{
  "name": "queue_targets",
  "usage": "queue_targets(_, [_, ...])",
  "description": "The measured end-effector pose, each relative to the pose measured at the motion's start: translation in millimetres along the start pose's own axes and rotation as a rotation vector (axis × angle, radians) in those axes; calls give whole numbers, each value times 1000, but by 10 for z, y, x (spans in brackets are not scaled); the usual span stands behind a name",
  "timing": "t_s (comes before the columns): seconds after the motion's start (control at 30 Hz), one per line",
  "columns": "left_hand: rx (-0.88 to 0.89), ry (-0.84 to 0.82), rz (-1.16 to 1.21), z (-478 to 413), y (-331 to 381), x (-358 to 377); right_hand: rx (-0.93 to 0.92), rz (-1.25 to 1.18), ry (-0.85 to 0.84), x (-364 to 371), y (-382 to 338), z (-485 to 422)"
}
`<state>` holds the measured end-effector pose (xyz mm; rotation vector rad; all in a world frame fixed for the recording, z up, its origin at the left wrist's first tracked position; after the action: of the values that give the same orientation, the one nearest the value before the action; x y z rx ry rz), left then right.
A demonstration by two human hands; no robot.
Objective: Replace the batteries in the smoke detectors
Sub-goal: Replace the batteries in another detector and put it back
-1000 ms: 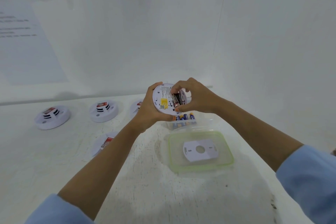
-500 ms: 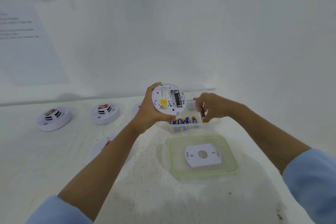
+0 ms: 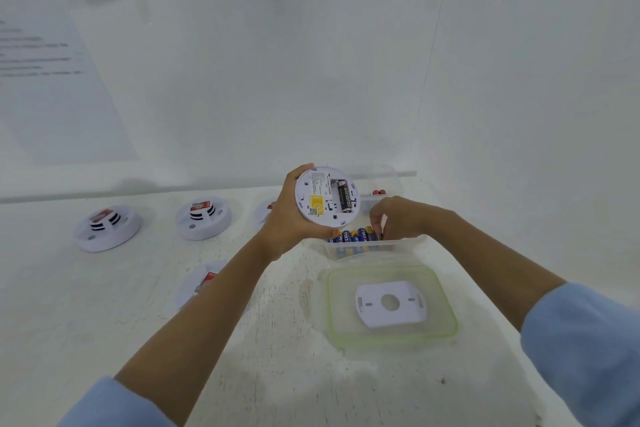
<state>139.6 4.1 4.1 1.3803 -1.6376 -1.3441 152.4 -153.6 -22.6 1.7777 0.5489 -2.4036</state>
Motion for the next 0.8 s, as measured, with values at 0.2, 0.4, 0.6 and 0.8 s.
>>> queue_targets(0.2, [-8,5,3,-9,-20,9,-45,-36,-21,-11,-16,-22])
queue_targets(0.4, [3,16,0,-35,-21,-19,-37,-58,136,-328,-88,9])
queue_targets(0.6, [31,27,15,-64,0,17,-134,-321,514,-699,-429,144])
queue_targets(0.8, [51,52,28,-65,37,37,-104,-232,589,-672,-520,147])
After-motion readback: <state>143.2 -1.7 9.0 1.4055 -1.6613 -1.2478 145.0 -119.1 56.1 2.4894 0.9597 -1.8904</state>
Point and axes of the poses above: each hand's wrist, its own z-axis away from the middle knuckle, its own x-axis out of the palm, y = z × x, the point moved 9 cm from there along -z, towards the middle knuckle, and after that the axes turned 4 degrees about z, right-handed, at the moved point
